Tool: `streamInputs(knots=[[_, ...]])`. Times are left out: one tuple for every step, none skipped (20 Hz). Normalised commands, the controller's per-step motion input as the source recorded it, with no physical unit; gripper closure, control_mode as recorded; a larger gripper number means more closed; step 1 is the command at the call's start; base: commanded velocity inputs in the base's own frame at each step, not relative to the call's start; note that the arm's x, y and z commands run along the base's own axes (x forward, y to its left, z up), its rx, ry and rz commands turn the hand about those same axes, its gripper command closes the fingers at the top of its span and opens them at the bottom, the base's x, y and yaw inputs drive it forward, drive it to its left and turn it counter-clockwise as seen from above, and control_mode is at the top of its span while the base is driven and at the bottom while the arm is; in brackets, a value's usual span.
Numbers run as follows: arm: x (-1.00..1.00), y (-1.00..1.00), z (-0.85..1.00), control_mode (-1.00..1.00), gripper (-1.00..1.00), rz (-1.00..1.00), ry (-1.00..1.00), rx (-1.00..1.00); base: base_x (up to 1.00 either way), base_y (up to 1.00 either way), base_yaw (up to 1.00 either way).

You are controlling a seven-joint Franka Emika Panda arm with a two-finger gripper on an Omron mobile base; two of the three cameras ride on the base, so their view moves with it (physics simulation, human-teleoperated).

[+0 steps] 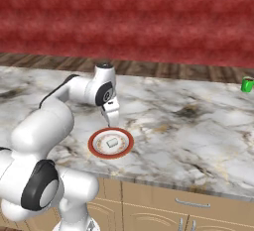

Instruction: Pick up the marshmallow and place it in the cup of hot chocolate on the dining counter.

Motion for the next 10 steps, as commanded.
streamInputs(knots=[[0.01, 0.00, -0.39, -1.00, -1.00, 0.00, 0.00, -0.09, 0.00, 0.00, 0.00], [0.03, 0.00, -0.41, -1.00, -1.00, 0.00, 0.00, -0.10, 0.00, 0.00, 0.00], [0.06, 0.00, -0.43, -1.00, -1.00, 0.00, 0.00, -0.11, 0.00, 0.00, 0.00], [0.09, 0.00, -0.44, -1.00, -1.00, 0.00, 0.00, -0.11, 0.00, 0.00, 0.00], [0.11, 0.00, -0.45, -1.00, -1.00, 0.00, 0.00, -0.11, 0.00, 0.00, 0.00], [0.09, 0.00, -0.43, -1.00, -1.00, 0.00, 0.00, -0.10, 0.00, 0.00, 0.00], [0.11, 0.00, -0.42, -1.00, -1.00, 0.00, 0.00, -0.08, 0.00, 0.00, 0.00], [0.14, 0.00, -0.44, -1.00, -1.00, 0.00, 0.00, -0.08, 0.00, 0.00, 0.00], [0.13, 0.00, -0.42, -1.00, -1.00, 0.00, 0.00, -0.07, 0.00, 0.00, 0.00], [0.15, 0.00, -0.41, -1.00, -1.00, 0.00, 0.00, -0.06, 0.00, 0.00, 0.00]])
